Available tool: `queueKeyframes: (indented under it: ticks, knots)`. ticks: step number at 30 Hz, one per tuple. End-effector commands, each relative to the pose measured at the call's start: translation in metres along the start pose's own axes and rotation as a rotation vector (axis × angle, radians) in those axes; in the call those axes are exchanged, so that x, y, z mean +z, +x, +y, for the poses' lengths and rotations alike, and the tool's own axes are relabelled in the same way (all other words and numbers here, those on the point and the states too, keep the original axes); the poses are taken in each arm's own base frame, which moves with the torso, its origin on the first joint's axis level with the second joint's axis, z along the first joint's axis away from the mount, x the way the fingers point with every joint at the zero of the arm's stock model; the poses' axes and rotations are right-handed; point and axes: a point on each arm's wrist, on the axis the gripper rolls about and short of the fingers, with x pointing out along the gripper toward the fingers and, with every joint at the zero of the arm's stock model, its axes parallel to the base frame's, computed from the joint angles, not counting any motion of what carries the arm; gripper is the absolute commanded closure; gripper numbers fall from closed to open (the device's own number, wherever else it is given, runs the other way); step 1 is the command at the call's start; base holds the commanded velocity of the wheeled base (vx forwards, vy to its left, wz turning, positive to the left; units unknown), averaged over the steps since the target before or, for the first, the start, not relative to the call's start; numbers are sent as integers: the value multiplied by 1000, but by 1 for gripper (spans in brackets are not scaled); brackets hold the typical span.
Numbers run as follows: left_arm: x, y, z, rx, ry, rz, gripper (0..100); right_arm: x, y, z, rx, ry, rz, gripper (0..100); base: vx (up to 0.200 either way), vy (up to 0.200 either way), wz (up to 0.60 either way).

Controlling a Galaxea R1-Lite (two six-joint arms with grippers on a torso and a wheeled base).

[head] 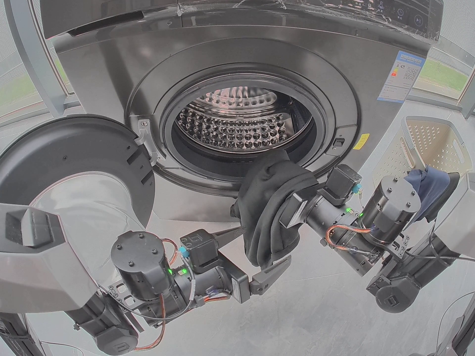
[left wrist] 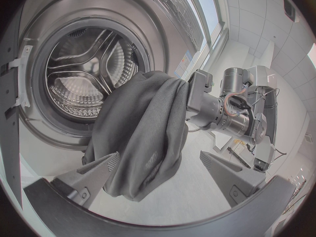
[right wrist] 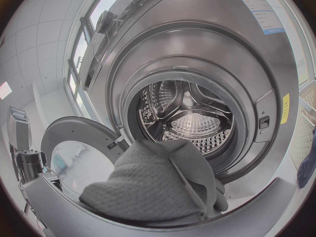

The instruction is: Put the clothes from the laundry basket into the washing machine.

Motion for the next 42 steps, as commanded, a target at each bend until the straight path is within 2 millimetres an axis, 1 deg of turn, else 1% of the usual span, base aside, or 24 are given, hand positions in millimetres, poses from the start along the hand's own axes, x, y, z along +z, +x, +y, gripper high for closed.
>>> queueKeyframes:
  ticks: [1,3,8,10,11,14,17,21,23,26,31,32,38,41,42]
  knots:
    - [-3,15,2,-2,0,-15,0,-2,0,4,10,2,6,100,0,0,0]
    - [-8,23,5,4,1,-11,0,-3,-1,7,20,5,8,100,0,0,0]
    - [-21,39,23,53,6,2,0,-2,-5,16,29,16,13,100,0,0,0]
    - [-22,43,28,68,7,-7,0,-2,-6,18,25,18,12,100,0,0,0]
    - [-21,54,39,94,15,-35,0,-1,-9,23,33,22,13,100,0,0,0]
    - [-20,62,53,143,26,-65,0,0,-13,30,55,28,19,100,0,0,0]
    - [-21,66,57,154,27,-73,0,2,-14,33,65,34,15,100,0,0,0]
    - [-23,68,57,158,26,-70,0,2,-14,33,63,34,15,100,0,0,0]
    - [-24,72,61,192,25,-81,0,2,-14,34,66,36,15,100,0,0,0]
    - [-21,77,65,229,28,-107,0,2,-15,35,68,38,16,100,0,0,0]
    - [-17,79,66,235,28,-129,0,3,-15,35,68,45,13,100,0,0,0]
    - [-17,80,66,235,28,-130,100,2,-15,35,68,45,15,100,0,0,0]
    - [-5,85,65,235,21,-182,100,-1,-21,30,56,47,38,100,0,0,0]
    - [3,83,65,235,22,-203,100,3,-23,26,42,50,29,100,0,0,0]
    - [10,80,63,233,18,-220,100,5,-23,21,30,46,25,100,0,0,0]
